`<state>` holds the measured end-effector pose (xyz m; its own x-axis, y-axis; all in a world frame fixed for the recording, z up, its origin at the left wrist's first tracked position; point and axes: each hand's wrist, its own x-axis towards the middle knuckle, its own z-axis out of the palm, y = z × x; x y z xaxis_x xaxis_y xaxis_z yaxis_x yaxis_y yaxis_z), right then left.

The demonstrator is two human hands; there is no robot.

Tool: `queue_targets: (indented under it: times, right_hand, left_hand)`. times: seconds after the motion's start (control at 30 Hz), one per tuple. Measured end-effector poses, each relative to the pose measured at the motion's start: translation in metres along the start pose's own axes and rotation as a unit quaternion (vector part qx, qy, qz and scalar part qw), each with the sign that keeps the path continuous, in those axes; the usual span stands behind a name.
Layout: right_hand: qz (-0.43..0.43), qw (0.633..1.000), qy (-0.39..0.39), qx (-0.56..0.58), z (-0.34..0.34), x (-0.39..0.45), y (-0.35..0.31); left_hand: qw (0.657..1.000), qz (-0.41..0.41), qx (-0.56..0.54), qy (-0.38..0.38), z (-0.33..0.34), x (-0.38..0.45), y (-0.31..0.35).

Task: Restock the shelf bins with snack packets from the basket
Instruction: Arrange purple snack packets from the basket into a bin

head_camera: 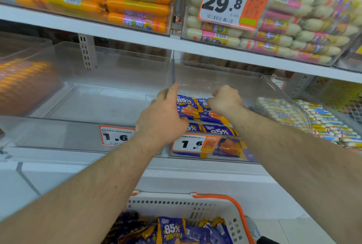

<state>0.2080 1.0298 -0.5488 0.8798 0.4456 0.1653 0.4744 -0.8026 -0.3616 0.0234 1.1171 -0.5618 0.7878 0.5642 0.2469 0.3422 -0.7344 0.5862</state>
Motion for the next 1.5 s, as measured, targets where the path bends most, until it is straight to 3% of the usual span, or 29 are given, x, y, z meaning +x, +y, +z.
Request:
queue_targets:
  times: [0.07, 0.13, 0.17, 0.23, 0.3, 0.37, 0.4, 0.47, 0.57, 0.67, 0.93, 1.03, 1.17, 1.3, 1.37, 1.5]
  right_hand:
    - [-0.067, 0.994, 0.079, 0.047, -0.012, -0.033, -0.012]
    - [-0.195, 0.949, 0.226, 0.098, -0.015, -0.075, -0.016]
    - [-0.266, 0.915, 0.278, 0.123, -0.014, -0.100, -0.015]
    - [-0.355, 0.877, 0.284, 0.155, 0.003, -0.147, -0.003]
    - [-0.349, 0.908, 0.185, 0.137, 0.035, -0.185, 0.017]
    - [-0.255, 0.965, -0.023, 0.054, 0.073, -0.208, 0.036]
    - [-0.199, 0.970, -0.137, -0.002, 0.093, -0.215, 0.045]
    - [-0.149, 0.944, -0.282, -0.087, 0.133, -0.226, 0.060]
    - [-0.126, 0.887, -0.404, -0.184, 0.178, -0.246, 0.079]
    - [-0.100, 0.839, -0.471, -0.252, 0.200, -0.267, 0.100]
    - [-0.163, 0.849, -0.420, -0.277, 0.192, -0.266, 0.114]
    - [-0.163, 0.847, -0.457, -0.218, 0.171, -0.243, 0.102]
    - [-0.159, 0.893, -0.408, -0.104, 0.126, -0.212, 0.076]
    - [-0.025, 0.918, -0.375, 0.126, 0.091, -0.198, 0.062]
    - [0.036, 0.898, -0.350, 0.263, 0.077, -0.200, 0.055]
    - [0.138, 0.817, -0.321, 0.460, 0.055, -0.212, 0.044]
  left_hand:
    - [0.994, 0.079, 0.025, 0.070, -0.008, -0.011, 0.004]
    - [0.965, 0.201, 0.067, 0.154, -0.017, -0.032, 0.006]
    - [0.953, 0.248, 0.085, 0.155, -0.018, -0.047, 0.004]
    - [0.955, 0.271, 0.112, 0.041, -0.015, -0.080, -0.004]
    - [0.954, 0.208, 0.163, -0.144, -0.007, -0.106, -0.021]
    - [0.935, 0.133, 0.178, -0.277, 0.005, -0.124, -0.043]
    - [0.929, 0.105, 0.163, -0.315, 0.010, -0.130, -0.051]
    - [0.913, 0.078, 0.150, -0.371, 0.019, -0.138, -0.061]
    - [0.875, 0.096, 0.160, -0.447, 0.025, -0.143, -0.068]
    - [0.863, 0.113, 0.163, -0.464, 0.025, -0.144, -0.073]
    - [0.850, 0.083, 0.167, -0.493, 0.029, -0.139, -0.073]
    - [0.856, 0.059, 0.146, -0.492, 0.031, -0.138, -0.070]
    - [0.873, 0.019, 0.120, -0.471, 0.035, -0.135, -0.074]
    - [0.880, -0.075, 0.113, -0.455, 0.028, -0.134, -0.081]
    - [0.881, -0.122, 0.082, -0.449, 0.022, -0.135, -0.081]
    - [0.887, -0.227, -0.136, -0.377, 0.016, -0.134, -0.082]
